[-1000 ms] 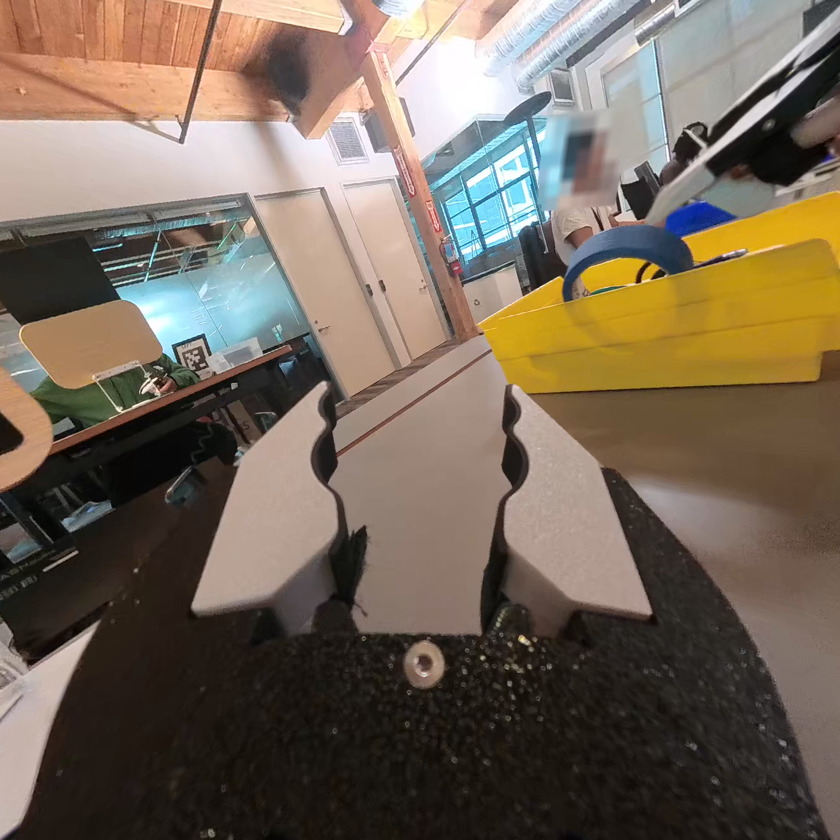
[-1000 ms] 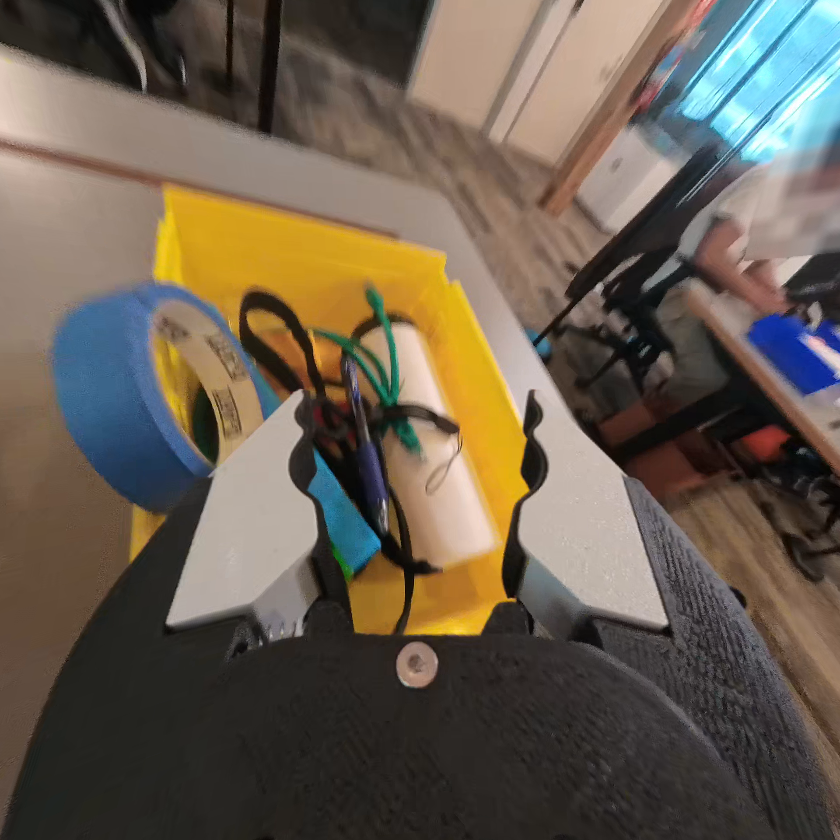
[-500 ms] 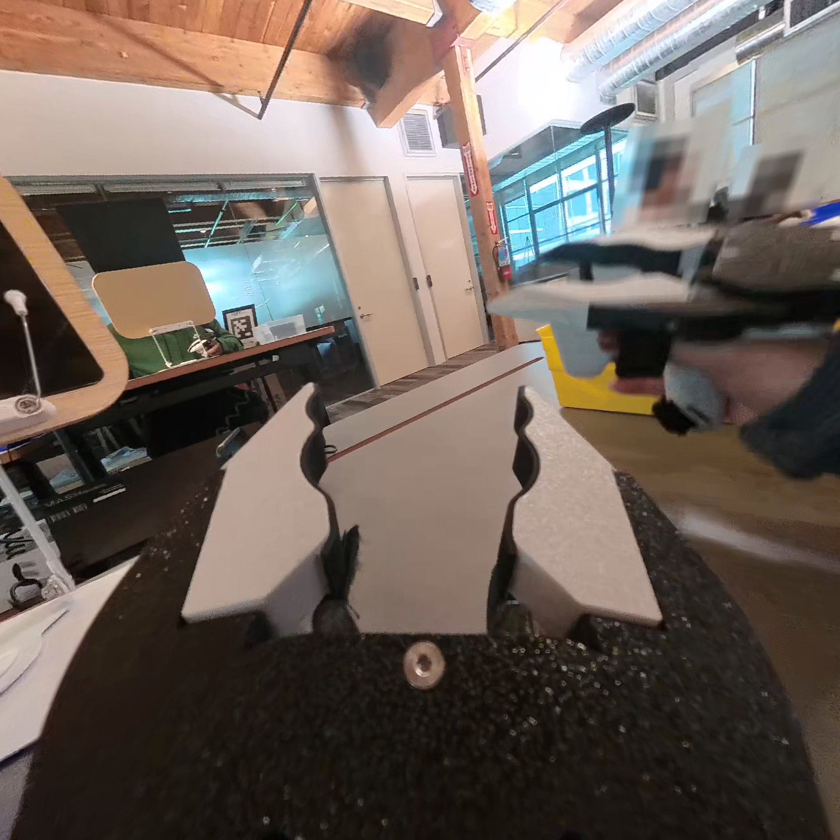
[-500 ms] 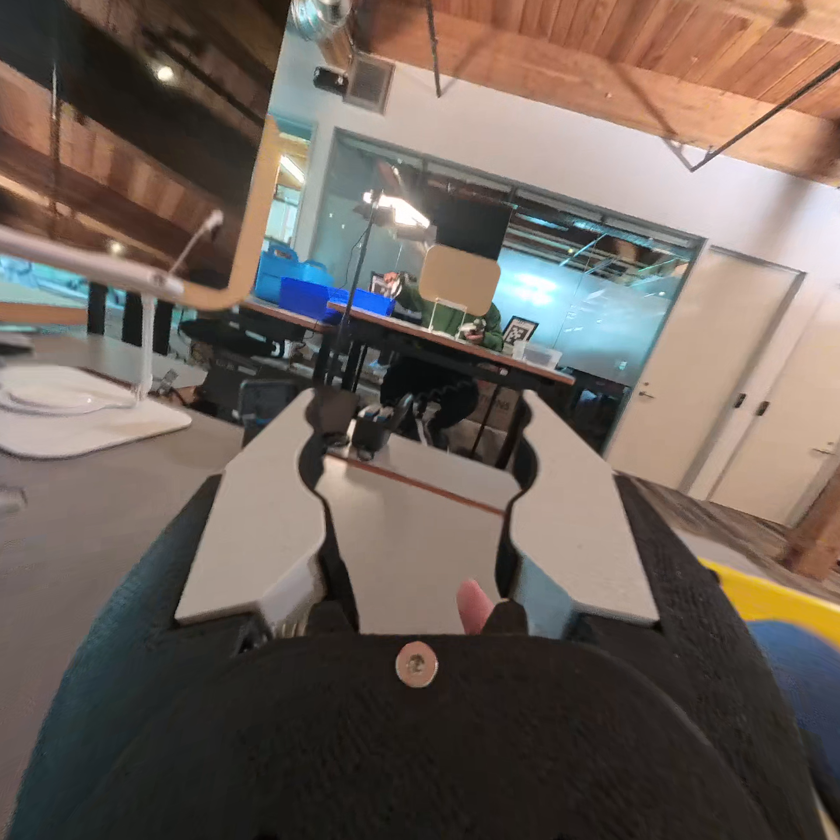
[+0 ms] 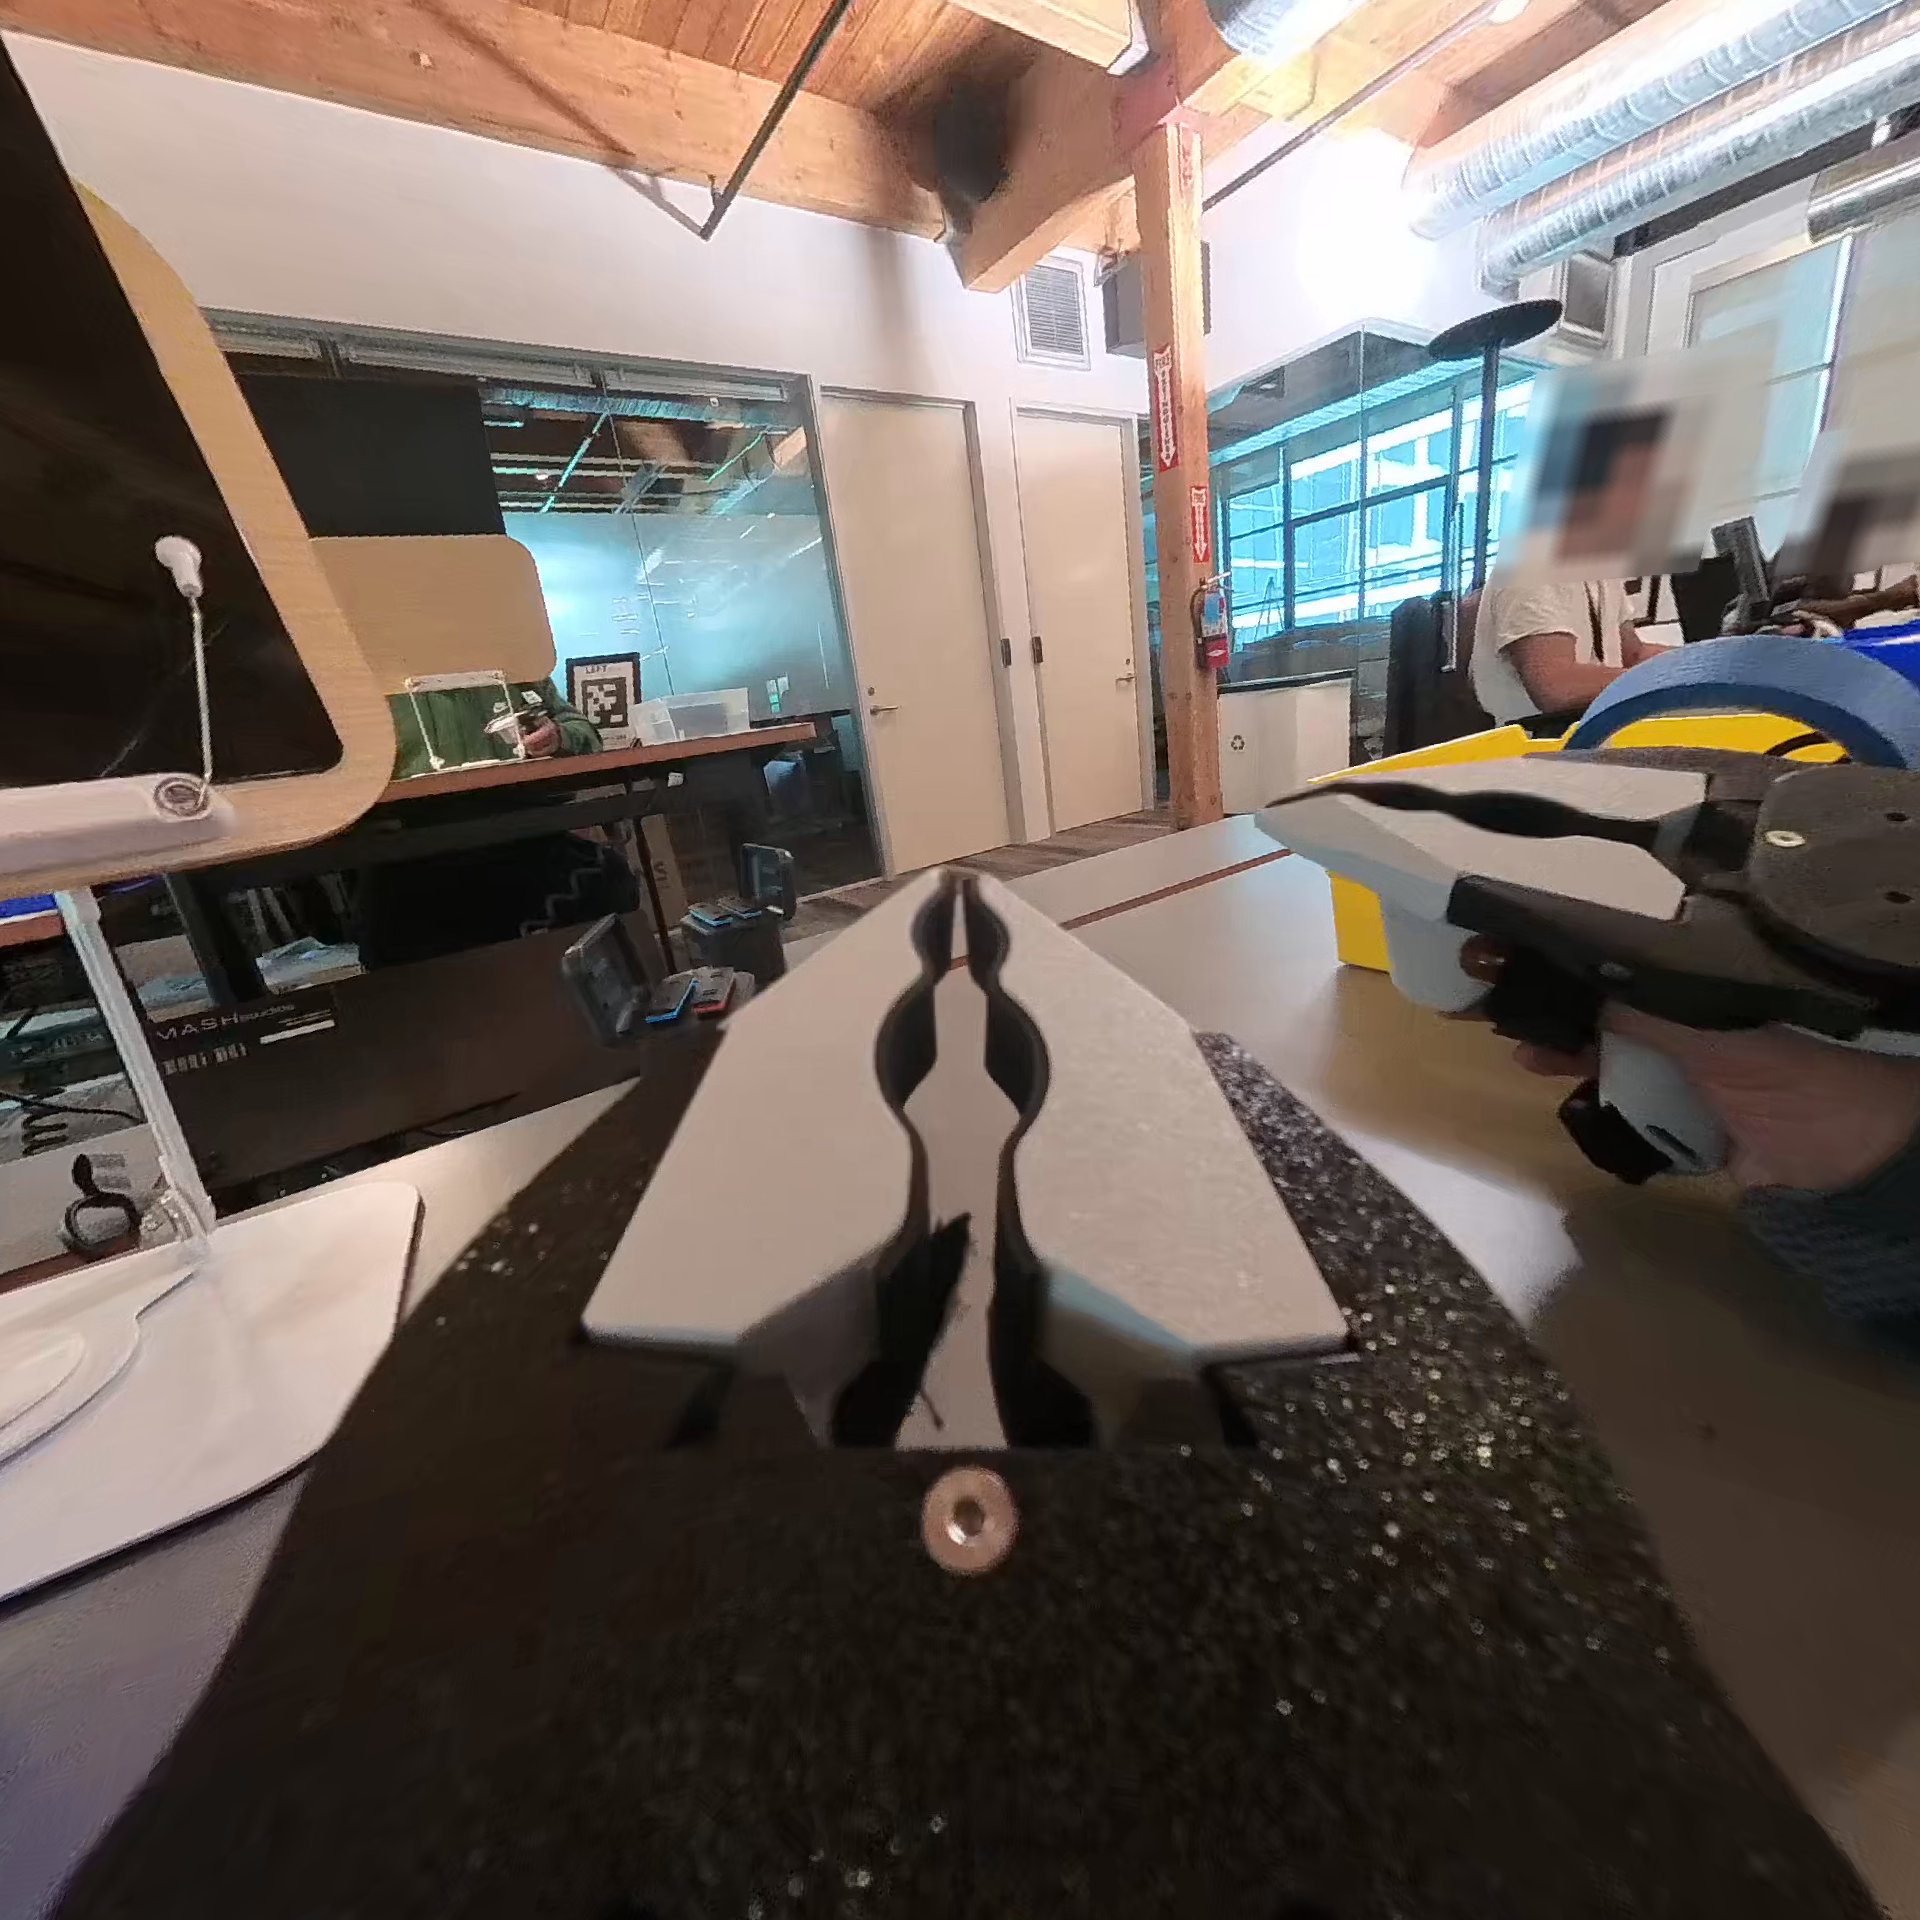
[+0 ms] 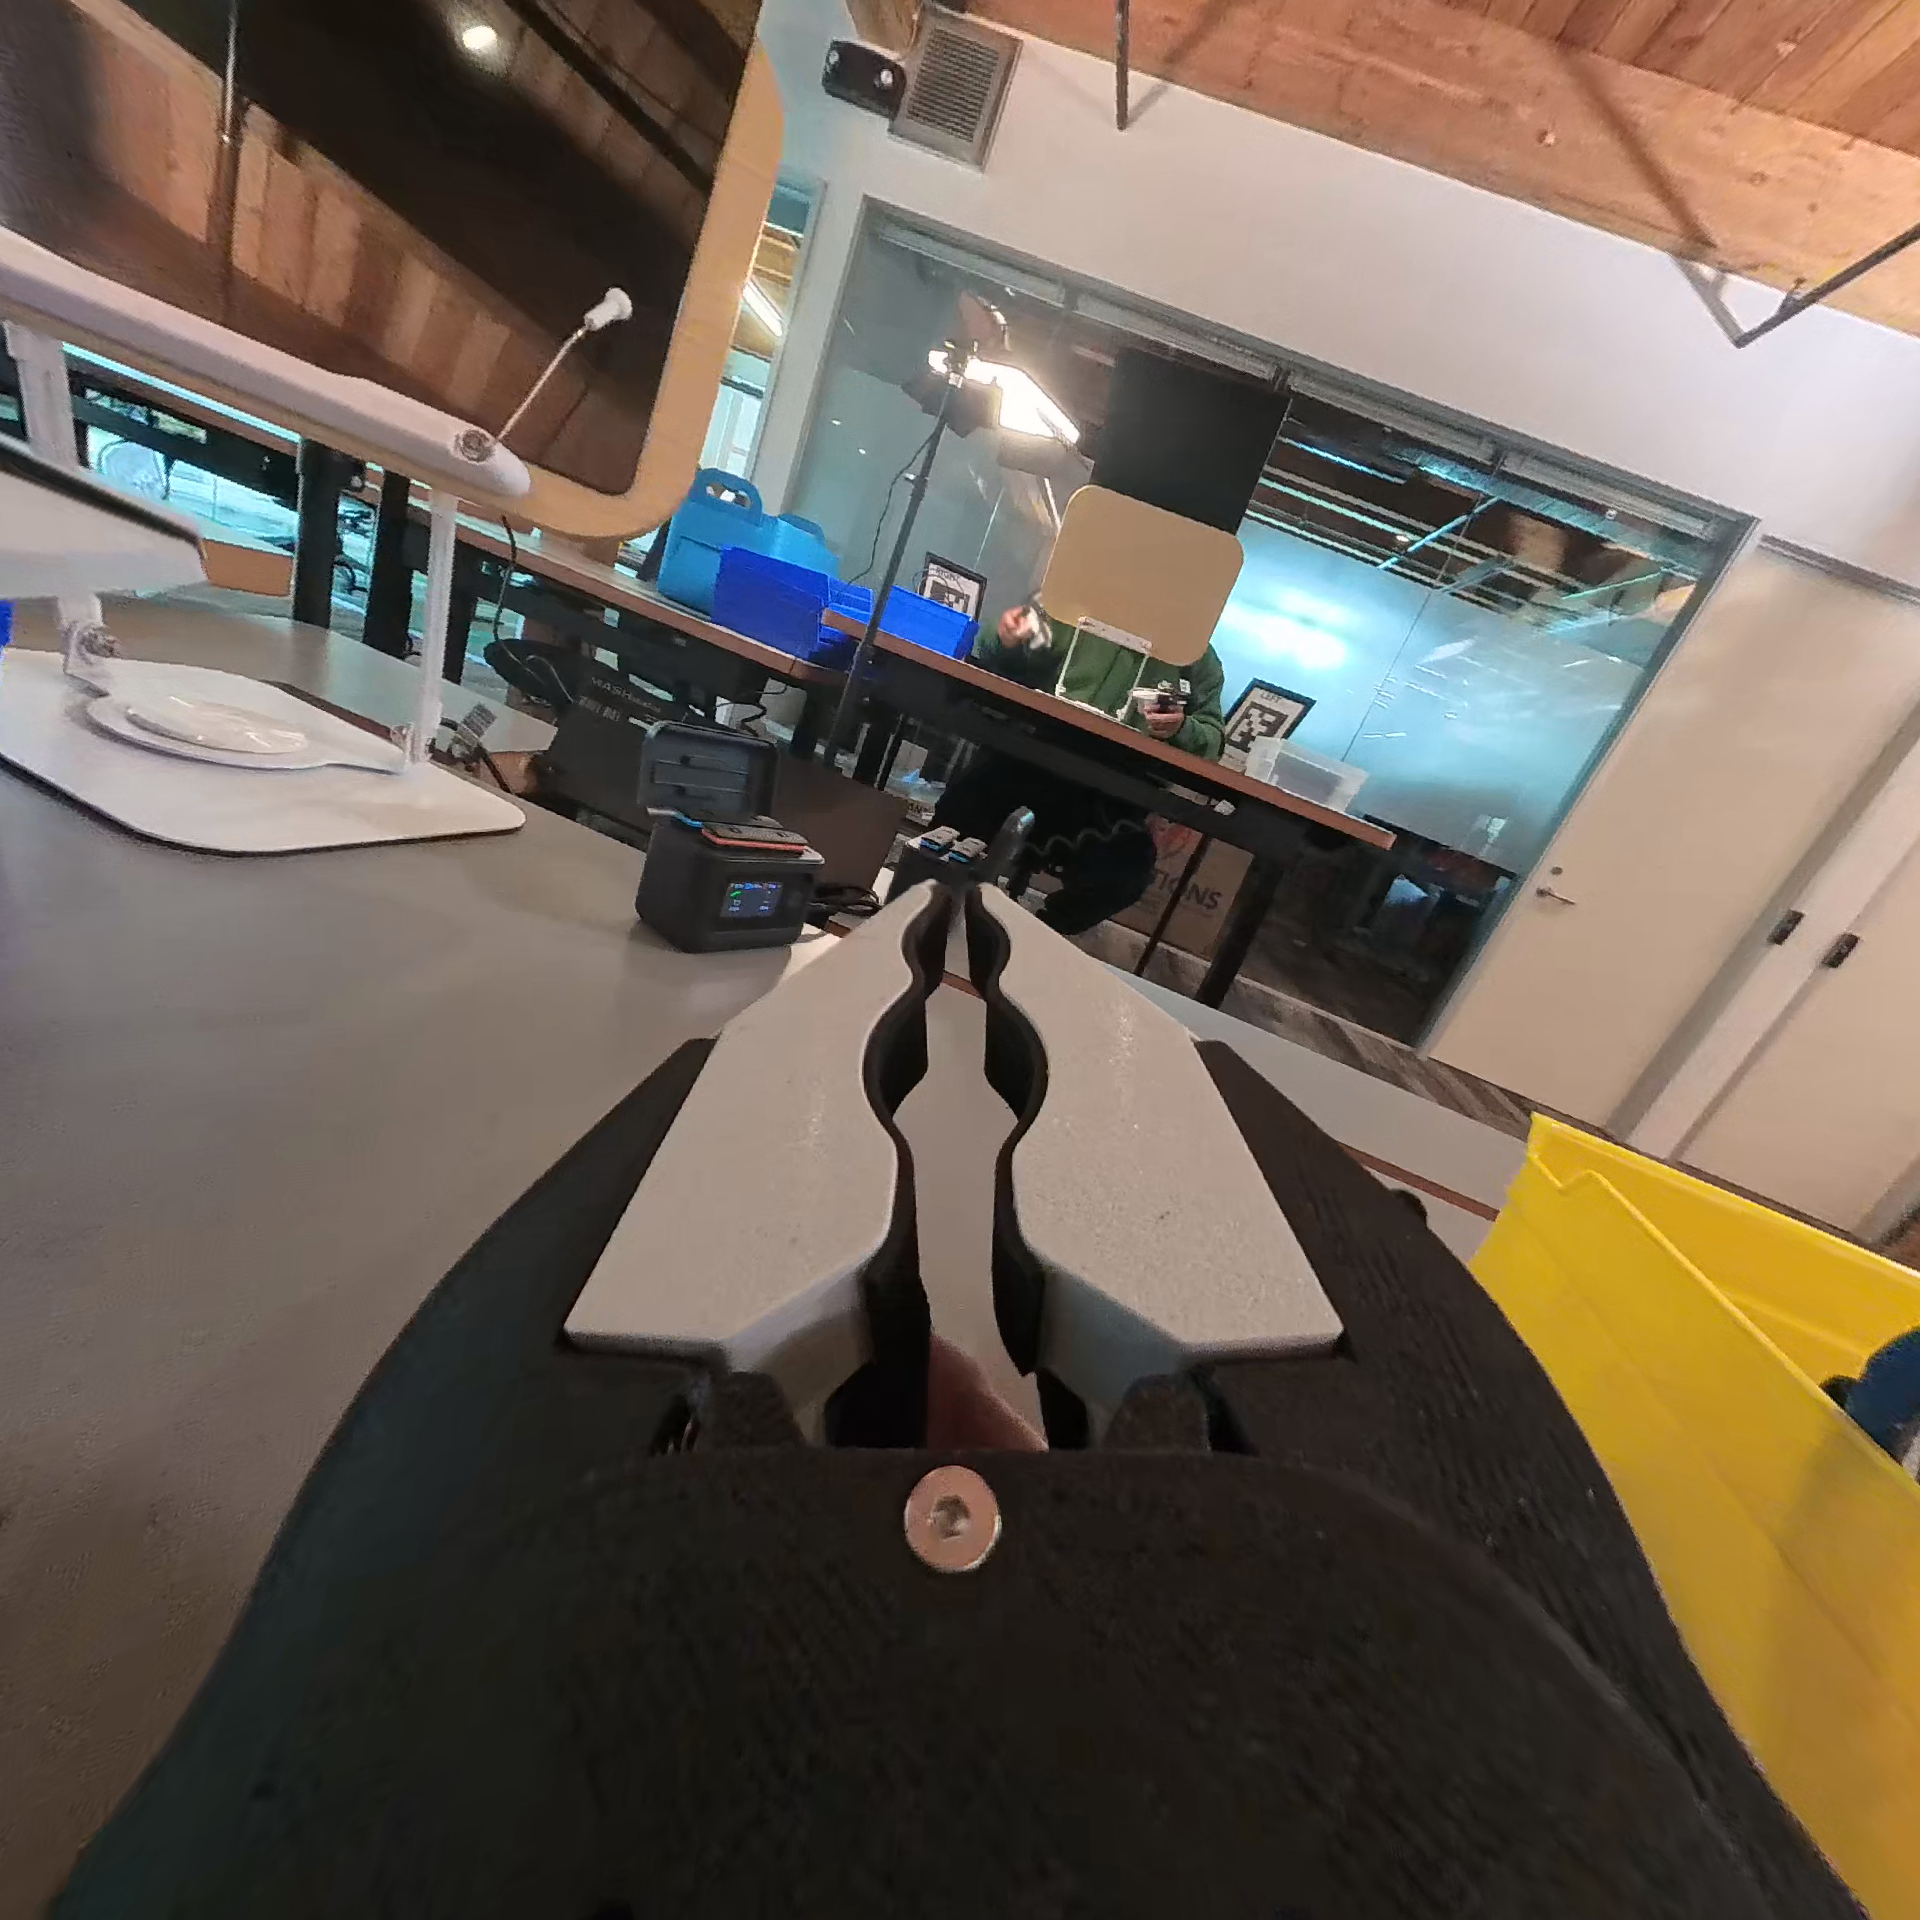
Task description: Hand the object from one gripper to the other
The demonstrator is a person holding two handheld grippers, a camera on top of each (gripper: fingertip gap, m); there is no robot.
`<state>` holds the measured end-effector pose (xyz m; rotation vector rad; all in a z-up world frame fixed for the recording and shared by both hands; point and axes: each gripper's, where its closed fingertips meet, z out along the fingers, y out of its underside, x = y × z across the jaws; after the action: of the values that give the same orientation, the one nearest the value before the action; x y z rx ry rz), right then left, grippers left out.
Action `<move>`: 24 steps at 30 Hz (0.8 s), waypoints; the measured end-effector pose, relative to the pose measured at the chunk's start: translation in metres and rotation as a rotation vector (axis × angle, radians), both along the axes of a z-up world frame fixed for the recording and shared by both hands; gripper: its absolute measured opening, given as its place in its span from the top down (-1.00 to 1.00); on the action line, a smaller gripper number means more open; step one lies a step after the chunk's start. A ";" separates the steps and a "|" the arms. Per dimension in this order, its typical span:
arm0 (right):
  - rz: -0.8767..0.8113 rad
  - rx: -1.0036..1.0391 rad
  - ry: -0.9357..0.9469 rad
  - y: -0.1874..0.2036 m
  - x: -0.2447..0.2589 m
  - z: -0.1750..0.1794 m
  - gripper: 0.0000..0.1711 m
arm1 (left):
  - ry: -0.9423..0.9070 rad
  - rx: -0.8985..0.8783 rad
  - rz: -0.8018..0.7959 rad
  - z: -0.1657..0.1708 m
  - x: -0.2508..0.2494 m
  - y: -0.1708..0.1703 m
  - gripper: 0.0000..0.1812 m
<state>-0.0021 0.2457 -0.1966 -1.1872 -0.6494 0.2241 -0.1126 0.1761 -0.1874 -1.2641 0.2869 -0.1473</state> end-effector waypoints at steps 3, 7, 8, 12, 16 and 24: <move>0.028 -0.015 0.009 -0.001 -0.003 -0.001 0.97 | 0.008 -0.009 -0.020 -0.002 0.003 0.001 1.00; 0.051 -0.026 0.001 -0.001 -0.007 -0.004 0.96 | 0.039 -0.030 -0.092 -0.002 0.018 -0.005 1.00; 0.054 -0.027 -0.003 -0.001 -0.008 -0.005 0.96 | 0.029 -0.053 -0.132 0.000 0.025 -0.009 1.00; 0.059 -0.033 -0.005 0.000 -0.008 -0.006 0.95 | -0.101 0.005 -0.234 0.063 0.032 -0.046 0.75; 0.059 -0.029 -0.014 -0.001 -0.009 -0.006 0.95 | -0.075 0.056 0.055 0.107 -0.034 -0.089 0.57; 0.079 -0.018 -0.044 -0.005 -0.016 -0.008 0.95 | 0.092 -0.769 0.691 -0.013 -0.213 -0.142 0.41</move>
<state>-0.0182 0.2411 -0.2049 -1.1880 -0.7354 0.2714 -0.3257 0.0336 -0.1999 -2.0631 -0.1665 0.4359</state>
